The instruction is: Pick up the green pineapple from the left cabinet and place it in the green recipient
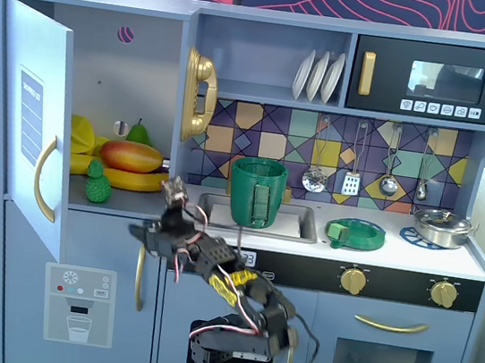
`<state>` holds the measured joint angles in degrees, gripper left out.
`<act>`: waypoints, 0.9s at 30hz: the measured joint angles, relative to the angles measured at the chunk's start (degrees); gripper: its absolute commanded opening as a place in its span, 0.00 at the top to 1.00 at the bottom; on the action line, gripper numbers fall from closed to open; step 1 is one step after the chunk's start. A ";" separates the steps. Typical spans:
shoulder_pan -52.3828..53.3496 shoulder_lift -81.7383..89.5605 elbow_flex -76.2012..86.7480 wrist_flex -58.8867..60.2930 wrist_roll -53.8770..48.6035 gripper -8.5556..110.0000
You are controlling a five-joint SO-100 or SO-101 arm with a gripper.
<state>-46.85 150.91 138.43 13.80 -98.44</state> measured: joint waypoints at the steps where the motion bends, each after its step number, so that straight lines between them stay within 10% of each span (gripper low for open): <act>1: -0.44 -2.20 -2.20 -1.14 0.09 0.73; 27: 3.52 -38.85 -22.94 -23.03 1.49 0.52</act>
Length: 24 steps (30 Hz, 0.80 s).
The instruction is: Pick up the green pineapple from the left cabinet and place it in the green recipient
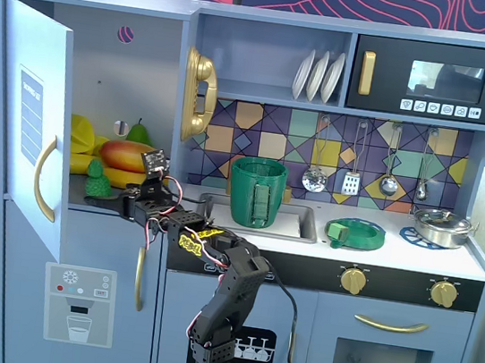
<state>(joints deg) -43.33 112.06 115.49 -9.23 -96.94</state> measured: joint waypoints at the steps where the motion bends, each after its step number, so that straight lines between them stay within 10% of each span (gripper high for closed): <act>1: 0.00 -0.79 -0.09 -0.44 0.26 0.52; 24: 0.09 -18.72 -16.44 -2.72 2.72 0.53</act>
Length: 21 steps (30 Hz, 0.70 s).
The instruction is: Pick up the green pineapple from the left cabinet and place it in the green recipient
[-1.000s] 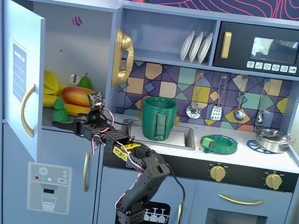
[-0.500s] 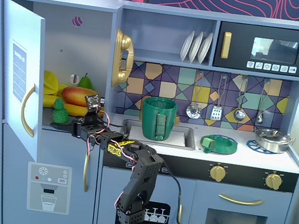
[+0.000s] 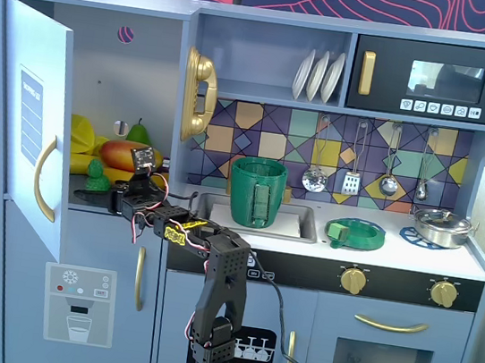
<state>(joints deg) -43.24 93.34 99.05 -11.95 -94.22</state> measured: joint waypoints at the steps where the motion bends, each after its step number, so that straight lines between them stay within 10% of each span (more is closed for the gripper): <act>1: 0.00 -0.97 -0.97 0.00 0.18 0.53; 10: 0.00 -8.44 -8.96 0.35 0.79 0.59; 14: 0.00 -10.63 -12.48 3.87 0.70 0.92; 21: 0.00 -10.81 -14.33 9.14 -1.49 0.93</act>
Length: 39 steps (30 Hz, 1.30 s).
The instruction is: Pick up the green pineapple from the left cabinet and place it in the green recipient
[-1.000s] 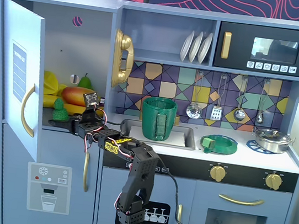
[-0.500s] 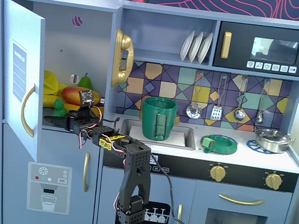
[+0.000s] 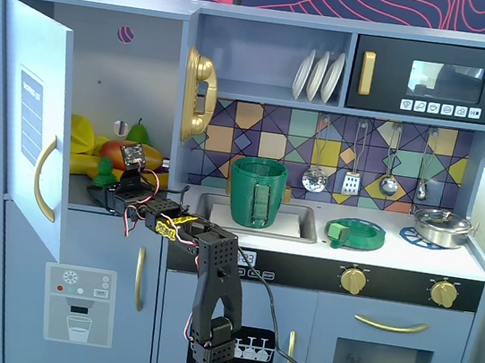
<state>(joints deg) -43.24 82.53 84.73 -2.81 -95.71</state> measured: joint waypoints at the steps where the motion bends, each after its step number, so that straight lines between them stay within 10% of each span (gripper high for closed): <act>1: 0.00 0.53 0.00 0.53 -0.53 0.93; 22: 12.04 56.25 22.94 29.36 -18.02 0.93; 39: 41.75 28.39 -7.29 26.46 -5.63 0.93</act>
<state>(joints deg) -1.49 110.92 77.43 23.64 -101.34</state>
